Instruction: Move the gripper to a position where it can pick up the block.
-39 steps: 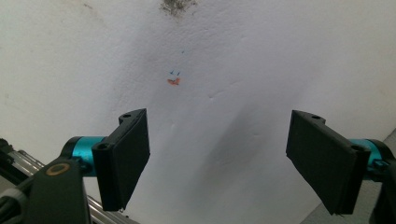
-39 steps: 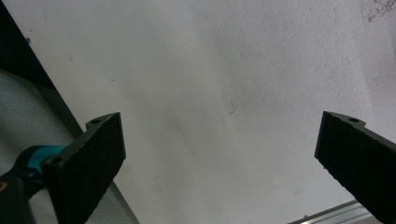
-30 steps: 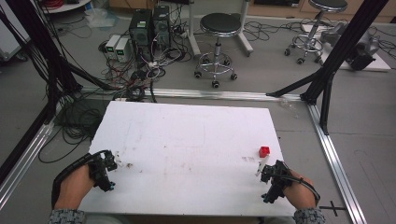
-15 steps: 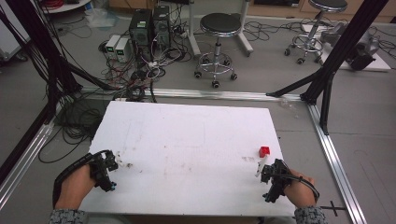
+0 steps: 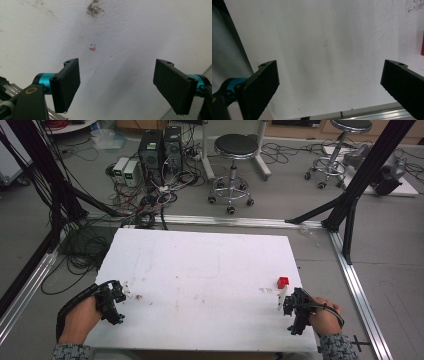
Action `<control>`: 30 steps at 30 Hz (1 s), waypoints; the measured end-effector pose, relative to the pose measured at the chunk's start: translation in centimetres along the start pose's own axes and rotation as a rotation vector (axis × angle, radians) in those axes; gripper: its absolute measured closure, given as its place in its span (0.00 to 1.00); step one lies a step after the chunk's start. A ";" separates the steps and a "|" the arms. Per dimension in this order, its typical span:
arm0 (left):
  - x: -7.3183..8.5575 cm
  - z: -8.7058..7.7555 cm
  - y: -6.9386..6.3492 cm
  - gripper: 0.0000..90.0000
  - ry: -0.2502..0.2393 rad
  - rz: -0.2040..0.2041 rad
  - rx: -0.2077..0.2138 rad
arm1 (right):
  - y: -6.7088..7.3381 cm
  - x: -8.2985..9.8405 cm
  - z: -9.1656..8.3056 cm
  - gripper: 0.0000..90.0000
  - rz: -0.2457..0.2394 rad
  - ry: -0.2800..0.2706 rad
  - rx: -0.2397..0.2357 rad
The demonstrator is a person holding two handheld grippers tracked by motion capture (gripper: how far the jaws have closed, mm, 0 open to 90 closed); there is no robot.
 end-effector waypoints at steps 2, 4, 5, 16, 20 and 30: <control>0.0 0.0 0.0 0.24 -0.001 0.002 -0.002 | -0.3 0.2 0.0 0.01 -0.034 0.008 0.004; 0.0 0.1 0.1 0.24 -0.001 0.003 -0.007 | -0.6 0.4 -0.2 0.01 -0.050 0.016 -0.001; 0.0 0.1 0.0 0.24 -0.001 0.005 -0.003 | -1.0 0.7 -0.4 0.01 -0.071 0.018 0.005; -0.2 0.2 -0.1 0.24 0.004 0.003 -0.003 | -4.0 1.7 -2.6 0.01 -0.140 0.050 0.035; -0.3 0.2 -0.1 0.24 0.002 0.004 -0.006 | -5.5 1.9 -3.7 0.01 -0.155 0.073 0.047; -0.1 0.5 -0.2 0.24 0.008 -0.004 -0.003 | -9.4 1.6 -6.1 0.01 -0.139 0.062 0.057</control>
Point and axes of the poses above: each handheld gripper's, and its own axes: z roughly forward along the jaws, x roughly out of its underside, y roughly to its left, the point moved 7 cm from there along z, roughly forward along the jaws, and after that the axes turned 8 degrees about -x, right-handed, at the moved point
